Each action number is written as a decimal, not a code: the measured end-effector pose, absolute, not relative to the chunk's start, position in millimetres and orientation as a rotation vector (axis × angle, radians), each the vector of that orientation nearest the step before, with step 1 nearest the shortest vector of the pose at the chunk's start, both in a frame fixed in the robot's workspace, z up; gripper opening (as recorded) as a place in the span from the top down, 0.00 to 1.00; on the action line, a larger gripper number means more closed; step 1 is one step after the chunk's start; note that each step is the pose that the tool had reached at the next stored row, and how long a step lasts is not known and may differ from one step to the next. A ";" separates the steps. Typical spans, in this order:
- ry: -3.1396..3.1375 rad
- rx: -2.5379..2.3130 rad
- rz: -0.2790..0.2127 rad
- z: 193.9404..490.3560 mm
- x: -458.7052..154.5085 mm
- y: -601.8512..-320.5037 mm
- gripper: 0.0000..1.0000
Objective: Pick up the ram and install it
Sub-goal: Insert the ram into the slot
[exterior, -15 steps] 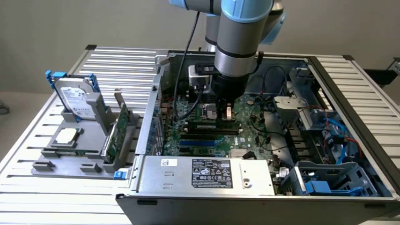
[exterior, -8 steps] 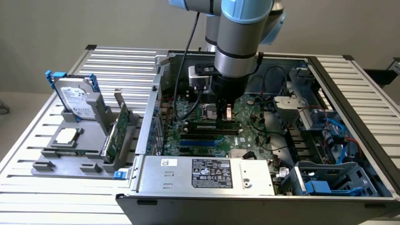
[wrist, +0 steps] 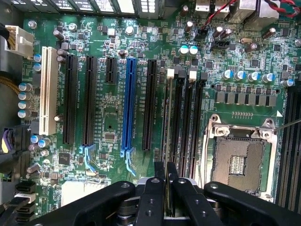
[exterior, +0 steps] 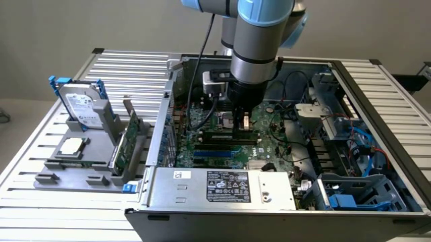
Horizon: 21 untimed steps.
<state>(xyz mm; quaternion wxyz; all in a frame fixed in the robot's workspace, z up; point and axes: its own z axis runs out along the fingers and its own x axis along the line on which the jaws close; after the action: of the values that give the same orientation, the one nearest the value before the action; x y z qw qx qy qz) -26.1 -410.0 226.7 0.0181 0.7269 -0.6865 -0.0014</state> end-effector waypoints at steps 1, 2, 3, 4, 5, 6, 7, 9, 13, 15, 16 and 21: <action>-2.132 2.258 -0.004 226.7 -26.1 -409.9 0.87; -2.132 2.257 -0.004 226.6 -26.1 -409.9 0.87; -2.132 2.257 -0.004 226.5 -26.1 -409.9 0.87; -2.132 2.257 -0.004 226.4 -26.1 -409.8 0.87; -2.132 2.257 -0.004 226.1 -26.1 -409.8 0.87; -2.132 2.257 -0.004 225.9 -26.1 -409.8 0.87; -2.132 2.257 -0.004 225.7 -26.0 -409.8 0.87; -2.132 2.257 -0.004 225.4 -25.5 -409.8 0.87; -2.132 2.257 -0.004 225.1 -25.1 -409.8 0.87; -2.132 2.257 -0.004 225.1 -25.1 -409.8 0.87; -2.132 2.257 -0.004 225.1 -25.1 -409.8 0.87; -2.132 2.257 -0.004 224.7 -25.1 -409.8 0.87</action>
<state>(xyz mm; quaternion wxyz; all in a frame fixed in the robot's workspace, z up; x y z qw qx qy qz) -25.1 -409.8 224.7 0.0182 0.7269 -0.6866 -0.0013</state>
